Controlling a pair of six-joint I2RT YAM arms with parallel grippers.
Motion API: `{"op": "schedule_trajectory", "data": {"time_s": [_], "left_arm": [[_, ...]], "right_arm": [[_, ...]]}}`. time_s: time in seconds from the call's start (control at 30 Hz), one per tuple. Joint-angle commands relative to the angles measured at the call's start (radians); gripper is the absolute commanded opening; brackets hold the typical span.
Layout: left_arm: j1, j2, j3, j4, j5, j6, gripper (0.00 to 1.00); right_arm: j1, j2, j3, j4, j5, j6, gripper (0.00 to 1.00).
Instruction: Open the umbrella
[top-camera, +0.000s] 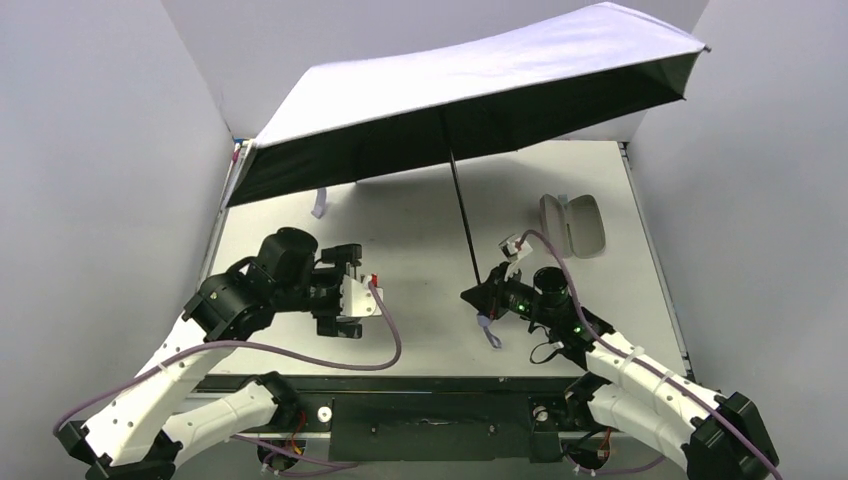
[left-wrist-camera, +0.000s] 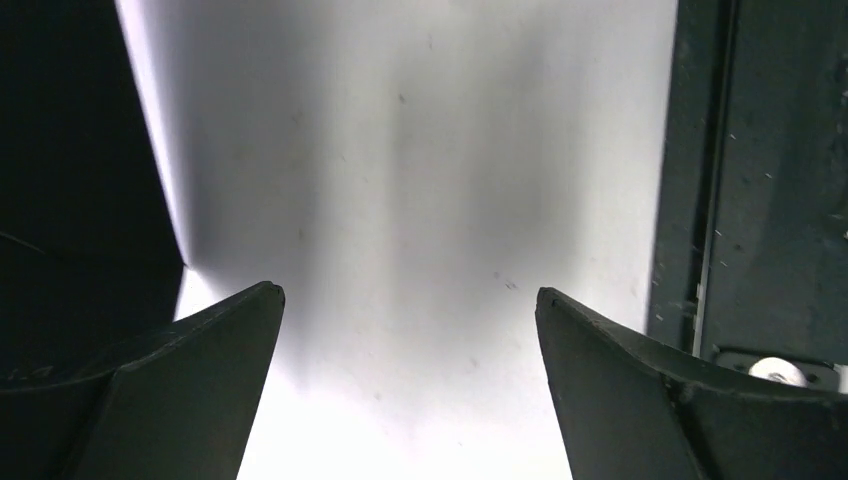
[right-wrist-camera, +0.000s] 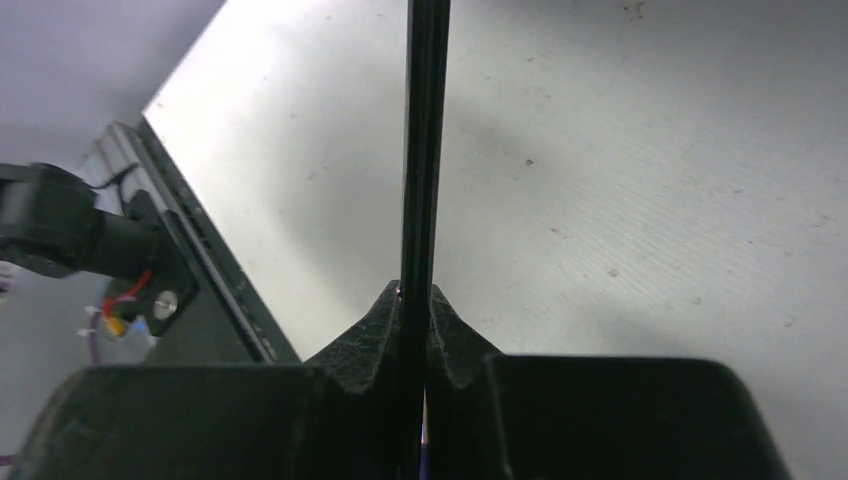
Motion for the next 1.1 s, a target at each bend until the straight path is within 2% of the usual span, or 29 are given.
{"op": "schedule_trajectory", "data": {"time_s": [0.0,0.17,0.33,0.4,0.5,0.8,0.87,1.07], "left_arm": [[-0.004,-0.059,-0.020,-0.148,-0.094,-0.106,0.97],[-0.004,-0.131,-0.071,-0.249,-0.149,-0.088,0.97],[-0.003,-0.216,-0.118,-0.332,-0.223,-0.045,0.97],[-0.004,-0.241,-0.134,-0.353,-0.249,-0.025,0.97],[-0.002,-0.253,-0.154,-0.330,-0.301,-0.024,0.97],[-0.002,-0.207,-0.149,-0.260,-0.364,0.024,0.97],[-0.001,-0.193,-0.145,-0.247,-0.372,0.026,0.97],[-0.002,-0.168,-0.150,-0.219,-0.382,-0.029,0.97]], "right_arm": [[0.042,-0.051,-0.034,0.183,0.101,-0.171,0.00],[0.089,-0.080,-0.101,0.183,0.181,-0.205,0.00],[0.104,-0.103,-0.146,0.212,0.213,-0.106,0.09],[0.104,-0.101,-0.149,0.221,0.207,-0.083,0.08],[0.104,-0.071,-0.136,0.257,0.212,-0.027,0.00],[0.127,-0.035,-0.075,0.311,0.257,0.171,0.00],[0.142,-0.030,-0.078,0.322,0.270,0.172,0.05],[0.160,-0.013,-0.082,0.343,0.271,0.123,0.48]]}}
